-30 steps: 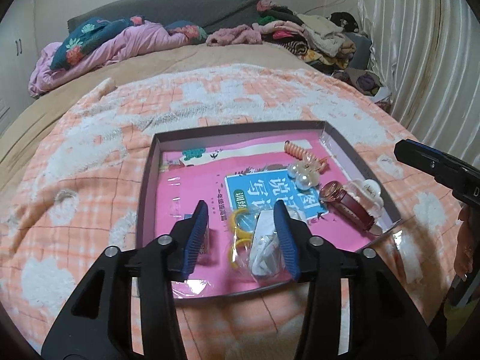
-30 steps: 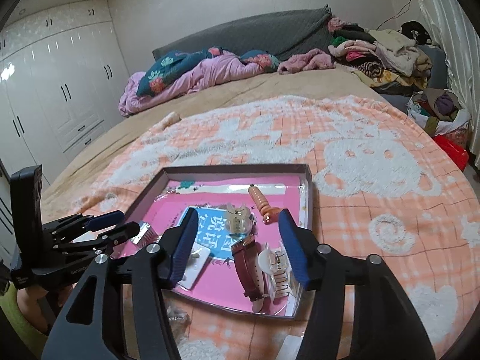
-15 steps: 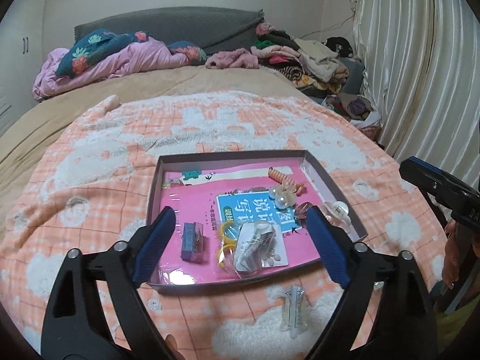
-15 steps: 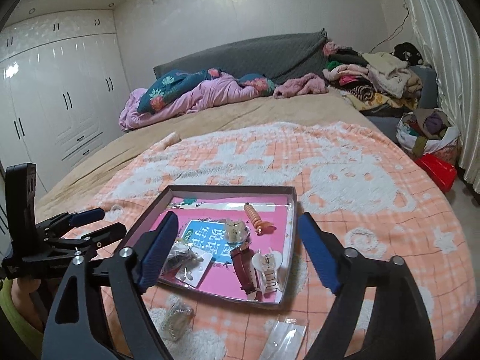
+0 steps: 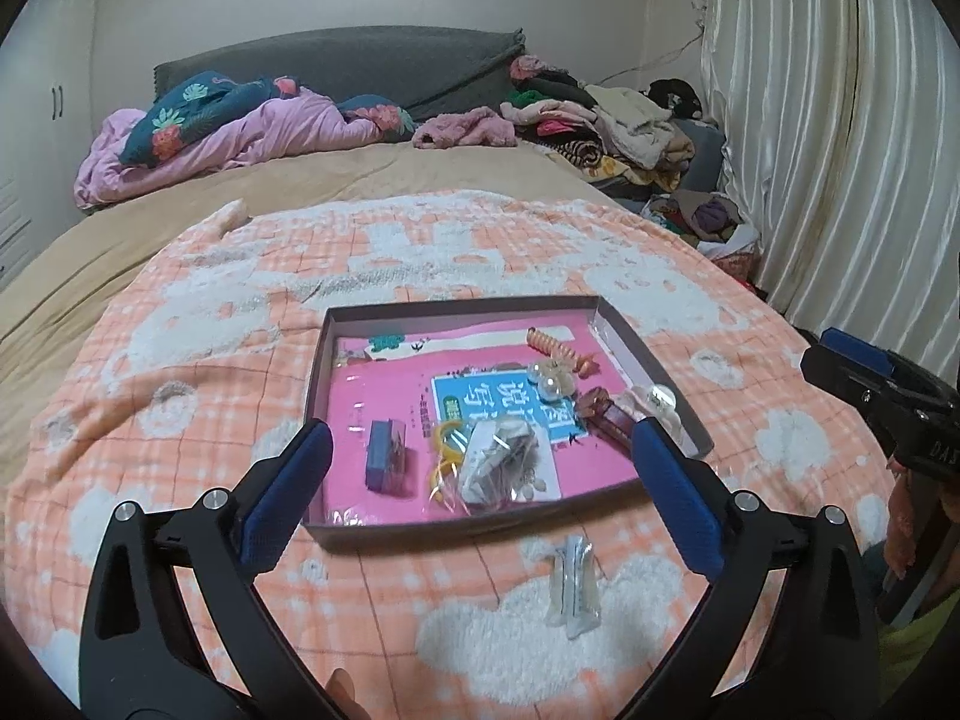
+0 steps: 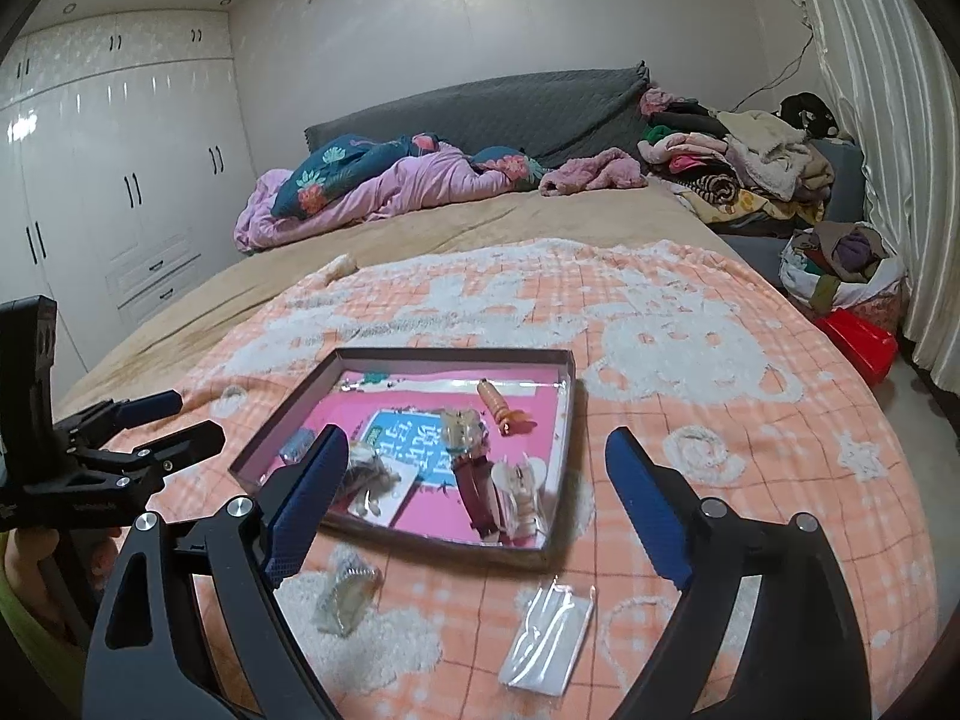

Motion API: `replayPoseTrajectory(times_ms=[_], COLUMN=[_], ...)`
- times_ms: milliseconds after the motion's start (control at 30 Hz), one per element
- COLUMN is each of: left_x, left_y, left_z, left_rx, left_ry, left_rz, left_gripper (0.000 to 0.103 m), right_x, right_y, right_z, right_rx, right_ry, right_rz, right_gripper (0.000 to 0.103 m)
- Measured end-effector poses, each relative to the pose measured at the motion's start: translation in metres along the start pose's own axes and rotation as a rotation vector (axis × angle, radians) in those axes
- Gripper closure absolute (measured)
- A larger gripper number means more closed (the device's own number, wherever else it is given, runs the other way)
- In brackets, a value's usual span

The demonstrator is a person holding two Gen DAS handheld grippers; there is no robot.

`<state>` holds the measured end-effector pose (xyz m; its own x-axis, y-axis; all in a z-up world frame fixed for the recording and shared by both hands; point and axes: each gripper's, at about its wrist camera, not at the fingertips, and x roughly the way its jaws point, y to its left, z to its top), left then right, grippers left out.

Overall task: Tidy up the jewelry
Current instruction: 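Withdraw both open tools from the box toward the clear bags, then grasp a clear bag with left tool while right grasps another clear plastic bag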

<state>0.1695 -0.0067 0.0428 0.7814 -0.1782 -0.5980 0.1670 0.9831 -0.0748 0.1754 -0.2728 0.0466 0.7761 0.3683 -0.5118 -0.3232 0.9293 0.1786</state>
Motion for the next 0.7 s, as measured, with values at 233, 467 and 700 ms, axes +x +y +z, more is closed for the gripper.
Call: replayPoseTrajectory(times_ms=[233, 467, 700], left_x=[-0.002, -0.003, 0.017], left_y=[-0.003, -0.004, -0.016], left_z=[-0.014, -0.025, -0.054], left_rx=[0.013, 0.016, 0.039], left_ry=[0.027, 0.052, 0.156], left_rz=[0.013, 0.012, -0.024], left_gripper=[0.01, 0.01, 0.01], right_x=[-0.004, -0.007, 0.014], right_y=[-0.001, -0.006, -0.013], right_z=[-0.013, -0.027, -0.055], right_rx=[-0.015, -0.022, -0.003], right_ry=[0.031, 0.068, 0.193], right_rz=[-0.018, -0.037, -0.025], right_gripper=[0.016, 0.016, 0.016])
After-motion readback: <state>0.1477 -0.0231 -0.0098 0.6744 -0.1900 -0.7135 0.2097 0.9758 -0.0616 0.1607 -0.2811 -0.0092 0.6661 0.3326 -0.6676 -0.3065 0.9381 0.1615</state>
